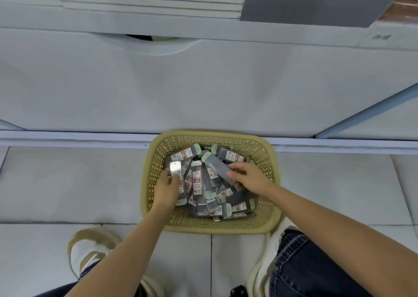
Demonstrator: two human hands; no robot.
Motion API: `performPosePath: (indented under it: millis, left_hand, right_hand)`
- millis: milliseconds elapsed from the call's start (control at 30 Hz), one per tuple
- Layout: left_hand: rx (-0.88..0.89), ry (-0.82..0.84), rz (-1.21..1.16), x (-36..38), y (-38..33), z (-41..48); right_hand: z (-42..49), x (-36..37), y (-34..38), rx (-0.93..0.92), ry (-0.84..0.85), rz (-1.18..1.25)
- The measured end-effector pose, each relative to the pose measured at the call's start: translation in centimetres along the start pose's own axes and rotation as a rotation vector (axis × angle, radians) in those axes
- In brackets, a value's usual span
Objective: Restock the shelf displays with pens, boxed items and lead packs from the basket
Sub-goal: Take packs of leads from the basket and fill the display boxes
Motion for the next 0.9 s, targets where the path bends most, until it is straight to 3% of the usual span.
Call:
performPosePath:
  millis: [233,333,400,500,567,700,900]
  left_hand:
    - [0.004,0.205,-0.226,3.0,-1.5,-1.9]
    - [0.085,0.206,-0.275,3.6,-2.1,-2.2]
    - [0.095,0.157,-0.301,2.9,-2.1,-2.0]
    - [0.075,0.128,-0.309,1.7,-1.9,-1.4]
    - [0.056,0.151,-0.341,1.4,-1.8,-1.3]
    - [0.049,0.174,-0.389,1.2,-1.3,-1.4]
    - [0.052,0.201,-0.375,1.7,-1.2,-1.0]
  right_hand:
    - [-1.8,2.7,2.1,-0.07,0.187,0.14]
    - [-1.9,4.9,3.0,-0.095,0.234,0.164]
    - [-1.4,4.8,3.1,-0.107,0.122,0.134]
    - [-0.4,2.3,2.7,-0.087,-0.258,-0.045]
    - [0.2,1.9,2.5,-0.031,-0.357,-0.166]
    - [1.4,3.7,2.2,0.063,-0.255,-0.392]
    - [1.6,1.5,1.9,-0.025,-0.112,-0.282]
Point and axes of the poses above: each hand's wrist, its own z-axis towards the middle knuckle, its own x-axis out of the palm, y = z × x, the point moved 5 cm from there along z, towards the middle knuckle, and after that the axes turned 3 degrees about y, right-handed, at the moved point
